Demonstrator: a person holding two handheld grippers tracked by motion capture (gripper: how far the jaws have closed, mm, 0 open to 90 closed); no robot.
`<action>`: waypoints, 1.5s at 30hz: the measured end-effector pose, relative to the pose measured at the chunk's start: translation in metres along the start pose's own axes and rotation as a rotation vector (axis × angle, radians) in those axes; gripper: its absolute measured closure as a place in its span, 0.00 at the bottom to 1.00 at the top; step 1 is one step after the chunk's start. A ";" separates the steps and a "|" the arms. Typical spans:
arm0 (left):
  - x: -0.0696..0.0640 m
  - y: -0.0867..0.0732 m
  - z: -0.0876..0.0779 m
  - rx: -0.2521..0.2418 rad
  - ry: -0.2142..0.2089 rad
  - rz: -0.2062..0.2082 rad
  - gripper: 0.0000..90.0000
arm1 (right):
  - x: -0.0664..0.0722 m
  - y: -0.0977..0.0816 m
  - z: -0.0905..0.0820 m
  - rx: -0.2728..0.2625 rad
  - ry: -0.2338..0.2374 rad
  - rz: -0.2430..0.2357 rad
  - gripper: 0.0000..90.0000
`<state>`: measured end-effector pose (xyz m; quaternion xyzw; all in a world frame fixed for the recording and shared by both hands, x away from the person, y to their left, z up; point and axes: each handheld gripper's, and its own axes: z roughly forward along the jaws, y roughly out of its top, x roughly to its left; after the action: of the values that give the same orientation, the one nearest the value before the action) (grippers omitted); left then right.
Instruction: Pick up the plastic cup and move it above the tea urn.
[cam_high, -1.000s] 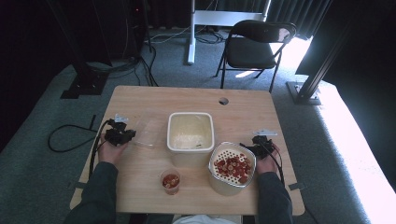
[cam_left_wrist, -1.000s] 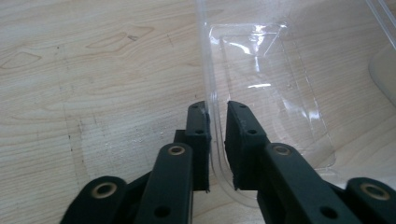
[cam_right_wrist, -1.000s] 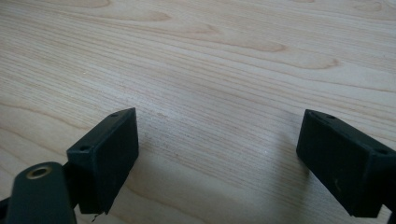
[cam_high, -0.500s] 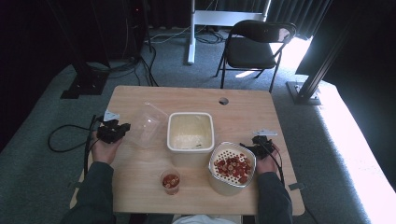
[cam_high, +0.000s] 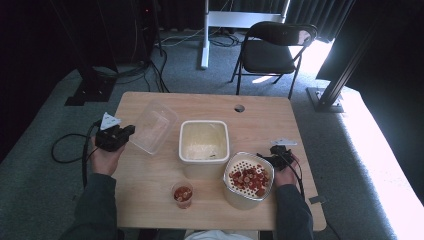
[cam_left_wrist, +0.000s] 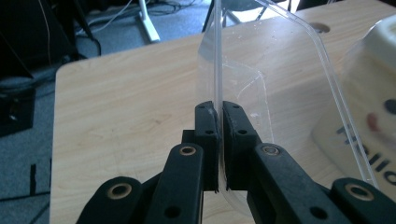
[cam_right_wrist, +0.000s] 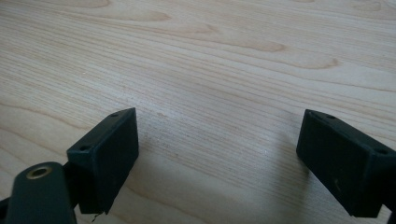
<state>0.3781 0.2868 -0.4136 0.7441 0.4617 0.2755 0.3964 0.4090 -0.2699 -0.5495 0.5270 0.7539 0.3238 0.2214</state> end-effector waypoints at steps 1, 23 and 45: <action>-0.001 0.002 -0.003 -0.004 -0.001 0.010 0.97 | 0.000 0.000 0.000 0.000 0.000 0.000 0.14; -0.031 0.044 -0.034 -0.078 -0.074 0.129 0.97 | 0.000 0.000 0.000 0.000 0.000 0.000 0.14; -0.064 0.062 -0.041 -0.103 -0.148 0.210 0.96 | 0.000 0.000 0.000 0.000 0.000 0.000 0.14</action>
<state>0.3484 0.2262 -0.3418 0.7853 0.3360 0.2835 0.4360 0.4090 -0.2699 -0.5494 0.5271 0.7539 0.3238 0.2213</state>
